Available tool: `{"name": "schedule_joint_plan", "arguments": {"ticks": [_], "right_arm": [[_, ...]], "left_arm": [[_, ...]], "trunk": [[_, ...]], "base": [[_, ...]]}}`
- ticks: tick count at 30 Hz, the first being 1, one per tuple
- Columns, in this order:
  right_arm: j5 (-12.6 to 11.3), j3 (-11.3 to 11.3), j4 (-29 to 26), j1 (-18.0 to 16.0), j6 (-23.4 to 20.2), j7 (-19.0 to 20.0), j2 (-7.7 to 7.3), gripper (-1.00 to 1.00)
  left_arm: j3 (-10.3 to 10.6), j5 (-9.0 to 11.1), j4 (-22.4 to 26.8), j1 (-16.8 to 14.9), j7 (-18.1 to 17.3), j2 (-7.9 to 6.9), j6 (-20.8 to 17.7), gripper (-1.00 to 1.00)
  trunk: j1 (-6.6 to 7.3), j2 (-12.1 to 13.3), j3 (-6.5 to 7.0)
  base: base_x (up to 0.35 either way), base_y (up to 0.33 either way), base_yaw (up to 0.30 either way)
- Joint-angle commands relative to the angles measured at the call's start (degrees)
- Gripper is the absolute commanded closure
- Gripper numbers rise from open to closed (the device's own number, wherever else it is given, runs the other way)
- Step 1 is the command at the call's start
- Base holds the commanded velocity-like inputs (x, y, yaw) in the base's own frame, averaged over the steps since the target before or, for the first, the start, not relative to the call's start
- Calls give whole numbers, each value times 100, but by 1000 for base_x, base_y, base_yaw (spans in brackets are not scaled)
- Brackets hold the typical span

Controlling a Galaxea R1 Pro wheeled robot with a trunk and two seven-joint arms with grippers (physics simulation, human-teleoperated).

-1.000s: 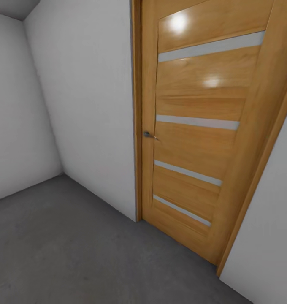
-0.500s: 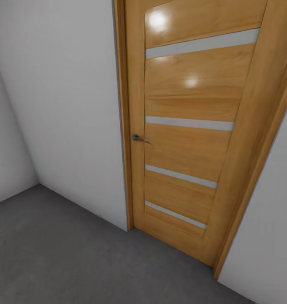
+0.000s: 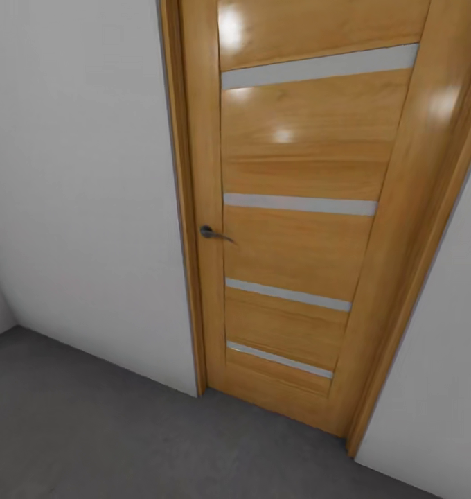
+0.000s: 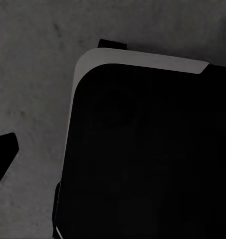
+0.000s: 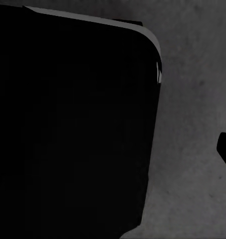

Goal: Move the two storage containers from the living room to the garage. In the garage, place one container on the floor and stack the other container on top of it (either order is fine).

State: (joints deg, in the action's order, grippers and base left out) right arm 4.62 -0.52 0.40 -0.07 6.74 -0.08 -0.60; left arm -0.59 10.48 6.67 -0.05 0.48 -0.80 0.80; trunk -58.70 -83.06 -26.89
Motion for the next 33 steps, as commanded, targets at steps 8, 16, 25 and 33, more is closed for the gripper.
{"name": "schedule_joint_plan", "arguments": {"ticks": [8,16,25,33], "right_arm": [[48,1,4,-2,20,-1,-2,-100],[48,8,4,-2,23,-1,-2,-100],[48,8,4,-2,22,-1,-2,-100],[47,8,4,-2,21,-1,-2,-100]], "left_arm": [[-2,33,3,4,7,1,8,-100],[-2,33,3,1,6,1,15,-100],[-2,33,9,1,10,0,17,-100],[-2,29,9,-2,11,1,17,-100]], "trunk": [[-2,-2,-4],[-2,-2,-4],[-2,-2,-4],[-2,-2,-4]], "base": [[225,284,-285],[225,284,-285],[224,265,-285],[143,94,-285]]}}
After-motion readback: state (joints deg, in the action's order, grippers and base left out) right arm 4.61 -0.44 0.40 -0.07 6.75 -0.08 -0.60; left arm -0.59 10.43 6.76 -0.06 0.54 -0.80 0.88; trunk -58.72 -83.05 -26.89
